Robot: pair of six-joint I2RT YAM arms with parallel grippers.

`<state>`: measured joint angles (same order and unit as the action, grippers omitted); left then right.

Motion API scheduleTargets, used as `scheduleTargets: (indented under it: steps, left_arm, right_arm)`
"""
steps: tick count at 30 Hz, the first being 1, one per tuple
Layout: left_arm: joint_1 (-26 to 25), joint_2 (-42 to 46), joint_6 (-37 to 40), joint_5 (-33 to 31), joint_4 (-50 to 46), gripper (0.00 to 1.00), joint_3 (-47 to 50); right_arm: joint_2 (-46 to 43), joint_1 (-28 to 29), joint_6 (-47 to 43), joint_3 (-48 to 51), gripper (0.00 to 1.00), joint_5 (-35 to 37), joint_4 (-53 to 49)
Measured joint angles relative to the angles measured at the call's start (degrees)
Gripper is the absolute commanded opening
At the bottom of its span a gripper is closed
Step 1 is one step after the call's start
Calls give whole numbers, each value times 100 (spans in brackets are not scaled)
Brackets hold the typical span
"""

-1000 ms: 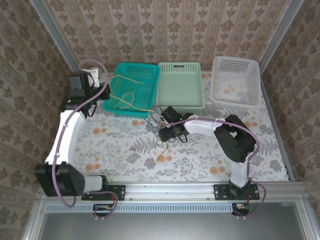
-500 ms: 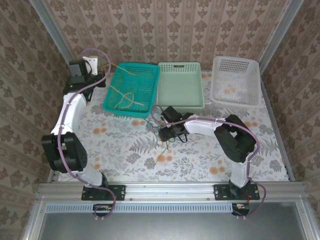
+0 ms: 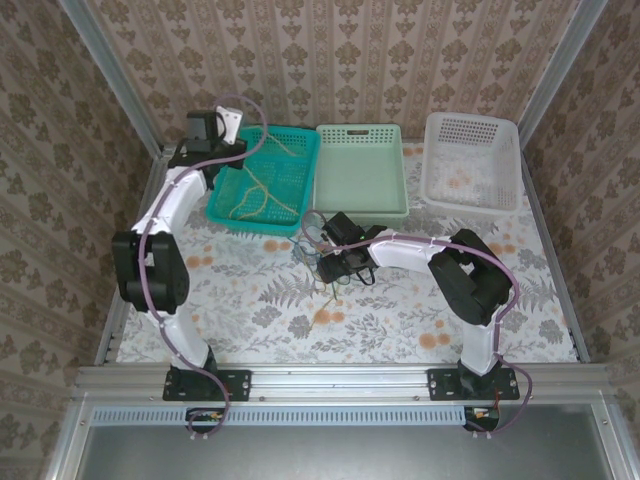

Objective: Untangle the cables

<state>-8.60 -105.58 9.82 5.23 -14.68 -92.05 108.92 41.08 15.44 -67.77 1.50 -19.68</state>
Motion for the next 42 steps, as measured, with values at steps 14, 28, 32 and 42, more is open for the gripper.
scheduleTargets:
  steps: [14,28,32,42]
  left_arm:
    - [-302,129,68,-232,-326,83,243]
    - [-942,3421,-1051,-468,33,82,2411]
    - [-1403,3814,-1462,-409,-72,69,3386]
    - [-1727,3777,-2409,275,-197,61,4478]
  right_arm:
    - [0,0,0,-129,81,-2,-20]
    - [-562,-7,83,-55,82,-240,39]
    - [-789,-22,87,-33,80,-262,81]
    - [-800,-221,87,87,77,-306,131]
